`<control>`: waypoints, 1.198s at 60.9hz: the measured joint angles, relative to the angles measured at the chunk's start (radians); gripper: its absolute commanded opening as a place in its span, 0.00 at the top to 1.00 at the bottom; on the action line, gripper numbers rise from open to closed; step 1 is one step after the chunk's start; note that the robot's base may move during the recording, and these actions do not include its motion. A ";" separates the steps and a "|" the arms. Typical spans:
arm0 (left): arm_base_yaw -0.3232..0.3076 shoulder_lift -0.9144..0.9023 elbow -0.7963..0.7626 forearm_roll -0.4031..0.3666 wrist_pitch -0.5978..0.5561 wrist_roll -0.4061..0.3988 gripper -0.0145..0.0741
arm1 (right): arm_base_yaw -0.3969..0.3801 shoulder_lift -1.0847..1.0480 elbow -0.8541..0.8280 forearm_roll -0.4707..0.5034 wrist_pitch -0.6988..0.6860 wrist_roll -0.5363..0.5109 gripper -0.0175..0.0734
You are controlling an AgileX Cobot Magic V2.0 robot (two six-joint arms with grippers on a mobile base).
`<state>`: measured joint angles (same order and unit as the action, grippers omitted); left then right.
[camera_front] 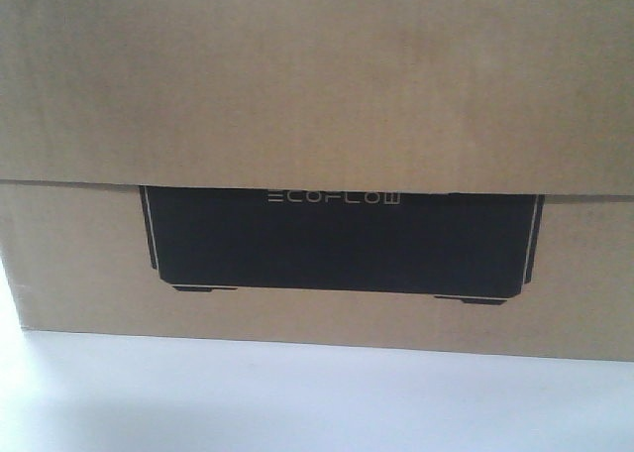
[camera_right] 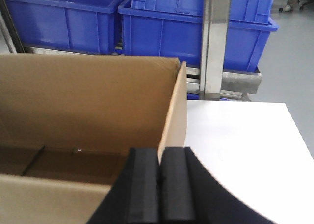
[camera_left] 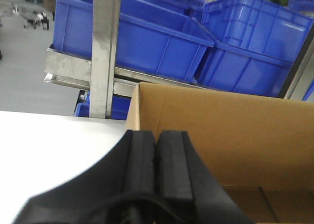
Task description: Grab box from left shelf to table start
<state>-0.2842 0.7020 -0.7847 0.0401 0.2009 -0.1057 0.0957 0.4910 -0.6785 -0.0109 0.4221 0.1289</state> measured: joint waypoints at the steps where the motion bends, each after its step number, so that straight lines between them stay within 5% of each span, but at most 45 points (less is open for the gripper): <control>1: 0.000 -0.025 0.018 0.000 -0.007 0.000 0.93 | 0.000 -0.017 0.015 0.000 -0.006 0.000 0.79; 23: 0.000 -0.405 0.349 0.080 -0.034 0.000 0.93 | 0.000 -0.379 0.249 0.000 -0.048 0.000 0.79; 73: 0.000 -0.481 0.364 0.084 -0.039 0.000 0.93 | 0.000 -0.396 0.271 0.000 -0.055 0.000 0.79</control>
<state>-0.2842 0.2210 -0.4205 0.1243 0.1615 -0.1057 0.0957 0.0945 -0.4077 -0.0109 0.3672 0.1289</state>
